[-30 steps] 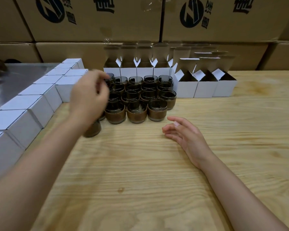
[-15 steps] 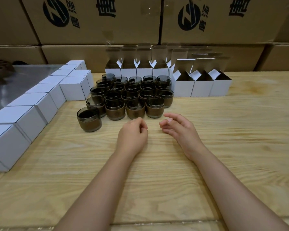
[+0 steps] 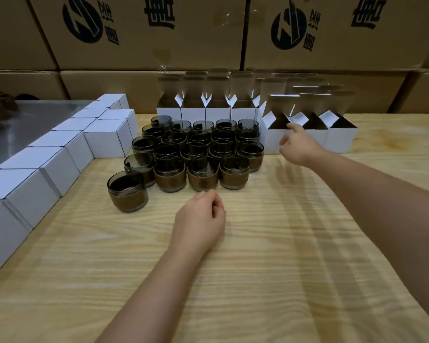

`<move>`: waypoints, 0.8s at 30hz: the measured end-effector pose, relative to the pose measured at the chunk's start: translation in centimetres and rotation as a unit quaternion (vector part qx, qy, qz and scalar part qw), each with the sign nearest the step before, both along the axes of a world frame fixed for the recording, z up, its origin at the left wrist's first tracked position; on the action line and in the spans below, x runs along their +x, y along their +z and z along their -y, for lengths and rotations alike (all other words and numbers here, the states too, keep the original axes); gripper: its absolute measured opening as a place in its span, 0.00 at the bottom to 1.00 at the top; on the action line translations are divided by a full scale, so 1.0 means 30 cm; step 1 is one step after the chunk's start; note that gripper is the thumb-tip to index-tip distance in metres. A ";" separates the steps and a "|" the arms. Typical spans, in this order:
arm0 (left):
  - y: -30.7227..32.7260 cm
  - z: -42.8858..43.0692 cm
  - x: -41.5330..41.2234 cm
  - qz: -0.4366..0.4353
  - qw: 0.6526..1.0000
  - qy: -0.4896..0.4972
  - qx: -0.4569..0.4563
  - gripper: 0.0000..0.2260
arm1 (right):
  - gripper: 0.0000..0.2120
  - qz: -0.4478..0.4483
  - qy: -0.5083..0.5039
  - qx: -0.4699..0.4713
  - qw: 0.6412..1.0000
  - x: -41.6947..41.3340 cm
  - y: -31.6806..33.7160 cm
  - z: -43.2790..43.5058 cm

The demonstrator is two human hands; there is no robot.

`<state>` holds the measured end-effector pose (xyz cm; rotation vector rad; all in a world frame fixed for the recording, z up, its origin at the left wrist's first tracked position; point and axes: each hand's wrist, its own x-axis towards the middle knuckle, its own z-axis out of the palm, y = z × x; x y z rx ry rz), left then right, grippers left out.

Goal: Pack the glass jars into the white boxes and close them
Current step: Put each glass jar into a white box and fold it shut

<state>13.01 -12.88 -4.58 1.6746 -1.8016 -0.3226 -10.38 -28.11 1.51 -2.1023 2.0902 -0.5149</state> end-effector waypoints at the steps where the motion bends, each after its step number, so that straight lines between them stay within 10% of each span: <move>1: -0.001 0.000 0.000 0.001 1.000 -0.001 0.000 0.06 | 0.13 -0.008 0.005 0.010 1.000 -0.001 0.001 0.015; 13: -0.002 -0.007 -0.002 -0.003 1.000 -0.003 0.004 0.05 | 0.07 -0.075 -0.009 -0.152 0.985 0.048 0.034 -0.099; 24: 0.027 -0.033 -0.009 -0.067 0.997 -0.030 -0.008 0.11 | 0.05 0.008 0.038 -0.491 0.870 0.214 0.020 -0.550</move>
